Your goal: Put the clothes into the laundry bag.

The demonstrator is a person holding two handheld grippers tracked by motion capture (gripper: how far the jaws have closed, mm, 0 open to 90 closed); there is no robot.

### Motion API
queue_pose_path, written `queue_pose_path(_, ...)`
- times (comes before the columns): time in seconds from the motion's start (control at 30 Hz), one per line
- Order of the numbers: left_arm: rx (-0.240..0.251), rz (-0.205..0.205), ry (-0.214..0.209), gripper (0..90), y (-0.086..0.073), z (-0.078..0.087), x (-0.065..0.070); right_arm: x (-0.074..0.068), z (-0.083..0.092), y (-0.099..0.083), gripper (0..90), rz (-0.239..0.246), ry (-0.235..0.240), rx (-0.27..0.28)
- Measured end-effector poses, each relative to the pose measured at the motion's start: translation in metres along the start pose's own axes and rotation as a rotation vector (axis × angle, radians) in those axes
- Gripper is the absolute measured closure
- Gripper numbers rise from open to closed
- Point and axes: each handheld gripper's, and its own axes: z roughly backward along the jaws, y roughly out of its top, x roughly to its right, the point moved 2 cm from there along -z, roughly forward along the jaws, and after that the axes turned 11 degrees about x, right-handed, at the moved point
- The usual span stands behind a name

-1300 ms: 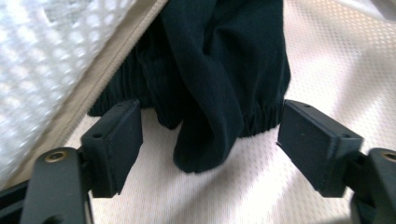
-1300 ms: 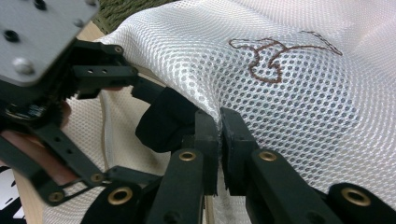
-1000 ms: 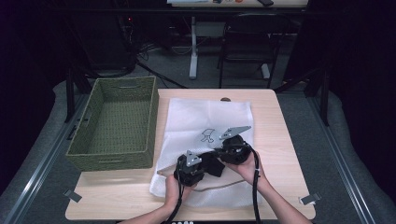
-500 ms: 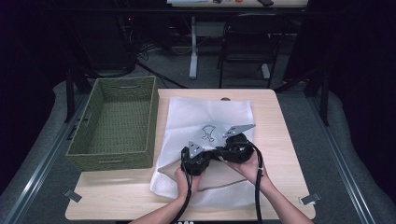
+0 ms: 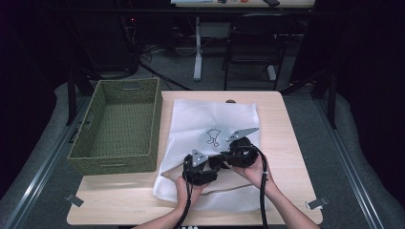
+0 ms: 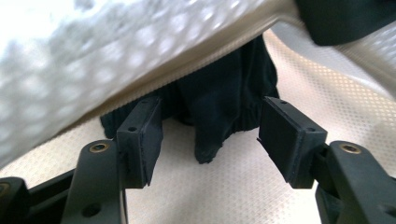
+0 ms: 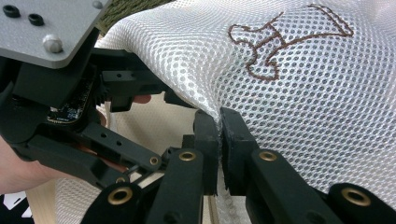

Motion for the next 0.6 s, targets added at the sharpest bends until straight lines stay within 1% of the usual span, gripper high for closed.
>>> queue_pose_path(0.07, -0.009, -0.003, 0.008, 43.6, -0.002, -0.001, -0.001, 0.000, 0.000, 0.000, 86.6, -0.001, 0.000, 0.001)
queue_pose_path(0.1, -0.019, 0.006, 0.021, 48.8, -0.003, -0.002, -0.002, 0.000, 0.000, 0.000, 86.6, -0.002, 0.000, 0.000)
queue_pose_path(0.13, -0.014, 0.015, 0.012, 57.3, -0.003, -0.003, -0.003, 0.000, 0.000, 0.000, 86.7, -0.002, 0.001, 0.000)
queue_pose_path(0.17, -0.015, 0.015, 0.009, 64.1, -0.004, -0.004, -0.003, 0.000, 0.000, 0.000, 86.8, -0.001, 0.003, -0.001)
queue_pose_path(0.2, -0.012, 0.016, 0.015, 72.9, -0.003, -0.005, -0.003, -0.001, 0.000, 0.000, 86.8, 0.001, 0.006, 0.000)
queue_pose_path(0.23, -0.007, 0.027, 0.010, 77.6, -0.003, -0.006, -0.004, -0.001, 0.000, 0.001, 86.8, 0.003, 0.006, 0.003)
queue_pose_path(0.27, -0.005, 0.028, 0.014, 81.0, -0.003, -0.006, -0.005, -0.002, 0.001, 0.001, 86.9, 0.006, 0.005, 0.007)
queue_pose_path(0.3, 0.005, 0.035, 0.019, 82.4, -0.002, -0.007, -0.005, -0.002, 0.001, 0.001, 86.9, 0.007, 0.006, 0.010)
queue_pose_path(0.33, 0.005, 0.036, 0.021, 83.6, 0.000, -0.007, -0.006, -0.002, 0.002, 0.002, 86.9, 0.007, 0.006, 0.017)
queue_pose_path(0.37, 0.019, 0.047, 0.026, 84.0, 0.001, -0.008, -0.006, -0.002, 0.003, 0.003, 87.0, 0.012, 0.010, 0.023)
queue_pose_path(0.4, 0.023, 0.052, 0.027, 84.3, 0.003, -0.009, -0.006, -0.003, 0.004, 0.004, 87.0, 0.011, 0.013, 0.028)
queue_pose_path(0.43, 0.040, 0.061, 0.040, 84.5, 0.005, -0.009, -0.006, -0.003, 0.005, 0.005, 87.0, 0.012, 0.015, 0.032)
queue_pose_path(0.53, 0.073, 0.091, 0.056, 84.8, 0.010, -0.012, -0.006, -0.005, 0.009, 0.008, 87.1, 0.019, 0.027, 0.049)
queue_pose_path(0.6, 0.103, 0.104, 0.088, 84.8, 0.013, -0.015, -0.007, -0.006, 0.010, 0.010, 87.1, 0.028, 0.039, 0.056)
